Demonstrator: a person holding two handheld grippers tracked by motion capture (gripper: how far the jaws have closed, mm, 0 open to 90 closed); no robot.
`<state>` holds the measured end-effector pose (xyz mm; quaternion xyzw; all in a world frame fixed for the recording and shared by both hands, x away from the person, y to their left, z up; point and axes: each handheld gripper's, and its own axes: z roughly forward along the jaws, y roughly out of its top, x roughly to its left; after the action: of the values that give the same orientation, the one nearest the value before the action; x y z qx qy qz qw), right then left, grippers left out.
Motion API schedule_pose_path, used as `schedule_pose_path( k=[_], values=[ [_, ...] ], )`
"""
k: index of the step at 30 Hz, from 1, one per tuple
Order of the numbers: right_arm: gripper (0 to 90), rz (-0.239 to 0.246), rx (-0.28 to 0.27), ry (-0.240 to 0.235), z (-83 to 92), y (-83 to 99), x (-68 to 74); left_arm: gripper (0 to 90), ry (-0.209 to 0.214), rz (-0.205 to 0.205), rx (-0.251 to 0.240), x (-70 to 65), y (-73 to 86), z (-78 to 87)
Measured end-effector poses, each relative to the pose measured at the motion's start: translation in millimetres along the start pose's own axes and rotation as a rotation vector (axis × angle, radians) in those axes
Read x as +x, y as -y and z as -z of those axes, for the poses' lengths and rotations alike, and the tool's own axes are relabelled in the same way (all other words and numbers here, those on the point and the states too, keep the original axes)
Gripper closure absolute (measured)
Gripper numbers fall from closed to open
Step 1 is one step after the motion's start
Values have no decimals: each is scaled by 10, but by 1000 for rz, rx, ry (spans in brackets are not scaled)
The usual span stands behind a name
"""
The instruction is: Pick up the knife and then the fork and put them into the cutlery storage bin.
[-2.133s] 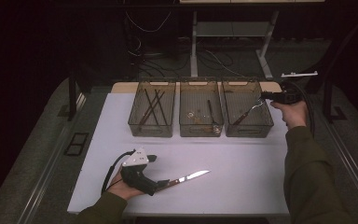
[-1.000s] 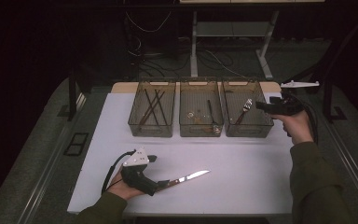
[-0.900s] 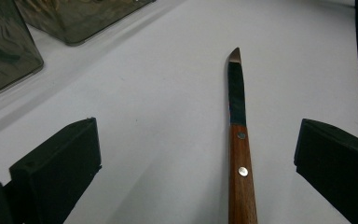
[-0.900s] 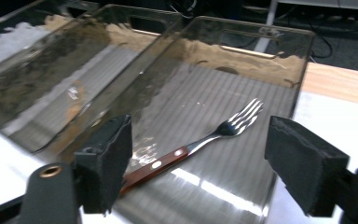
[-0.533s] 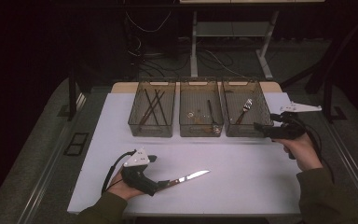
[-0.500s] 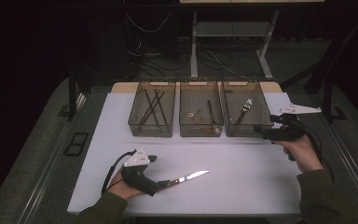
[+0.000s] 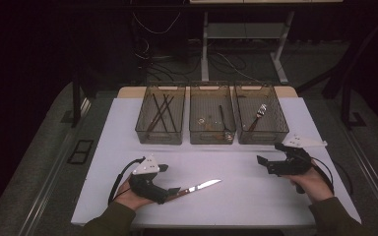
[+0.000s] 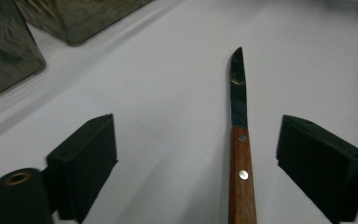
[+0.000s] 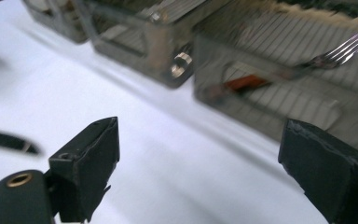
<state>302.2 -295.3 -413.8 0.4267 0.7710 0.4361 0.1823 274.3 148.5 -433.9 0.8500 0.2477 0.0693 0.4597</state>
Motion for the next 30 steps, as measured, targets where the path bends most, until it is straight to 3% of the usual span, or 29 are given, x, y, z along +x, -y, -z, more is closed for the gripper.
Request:
schedule_pose_path(
  k=[9, 15, 22, 30],
  values=[
    [125, 19, 26, -22, -4, 276, 223, 230, 6, 7, 13, -14, -23, -2],
    [125, 30, 44, -33, 42, 393, 294, 346, 45, -5, 43, -69, -53, -34],
    [125, 50, 57, -45, 46, 429, 336, 534, 100, -45, 97, -136, -83, -147],
    [126, 59, 60, -43, 41, 427, 332, 620, 116, -74, 157, -173, -58, -215]
  ],
)
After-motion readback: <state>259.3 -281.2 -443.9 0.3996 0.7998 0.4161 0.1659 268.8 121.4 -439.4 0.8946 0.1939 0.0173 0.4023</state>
